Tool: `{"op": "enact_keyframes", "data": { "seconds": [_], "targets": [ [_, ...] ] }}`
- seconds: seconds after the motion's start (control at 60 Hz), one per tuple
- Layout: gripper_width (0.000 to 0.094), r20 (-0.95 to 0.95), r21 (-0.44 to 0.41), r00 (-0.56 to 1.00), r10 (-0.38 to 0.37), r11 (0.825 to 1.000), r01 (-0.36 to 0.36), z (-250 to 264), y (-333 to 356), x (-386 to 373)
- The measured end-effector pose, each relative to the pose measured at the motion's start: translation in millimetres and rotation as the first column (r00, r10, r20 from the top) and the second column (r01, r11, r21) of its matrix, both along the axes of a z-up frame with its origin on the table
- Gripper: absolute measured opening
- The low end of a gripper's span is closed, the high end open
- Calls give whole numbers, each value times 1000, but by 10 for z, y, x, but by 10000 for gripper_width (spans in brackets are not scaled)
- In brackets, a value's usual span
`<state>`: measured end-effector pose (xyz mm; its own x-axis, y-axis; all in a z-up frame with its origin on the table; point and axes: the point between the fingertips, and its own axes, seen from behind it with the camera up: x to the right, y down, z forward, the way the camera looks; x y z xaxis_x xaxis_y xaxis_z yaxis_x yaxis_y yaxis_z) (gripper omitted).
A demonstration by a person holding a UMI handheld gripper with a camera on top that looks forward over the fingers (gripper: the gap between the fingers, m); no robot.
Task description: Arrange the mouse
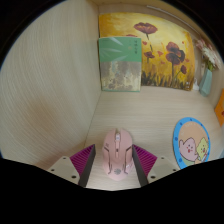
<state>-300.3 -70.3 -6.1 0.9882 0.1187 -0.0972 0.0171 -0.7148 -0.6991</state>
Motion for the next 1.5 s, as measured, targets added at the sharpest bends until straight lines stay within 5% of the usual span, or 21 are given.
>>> {"op": "enact_keyframes", "data": {
  "seconds": [0.217,0.533,0.733,0.9,1.167,1.317,1.5],
  "targets": [
    [682,66,-15,998,4,1000,-3,-100,78,18],
    [418,92,4,995,-30,1000,30,-116,91,123],
    [365,116,-89,993,2,996,8,-10,47,174],
    [367,70,78,997,-15,997,10,1168,422,374],
    [368,119,313,988,-95,948,53,2620,785,1739],
    [365,87,261,985,-147,958,120,2211,724,2480],
    [365,114,51,988,-103,994,97,964,406,2808]
  ]
}}
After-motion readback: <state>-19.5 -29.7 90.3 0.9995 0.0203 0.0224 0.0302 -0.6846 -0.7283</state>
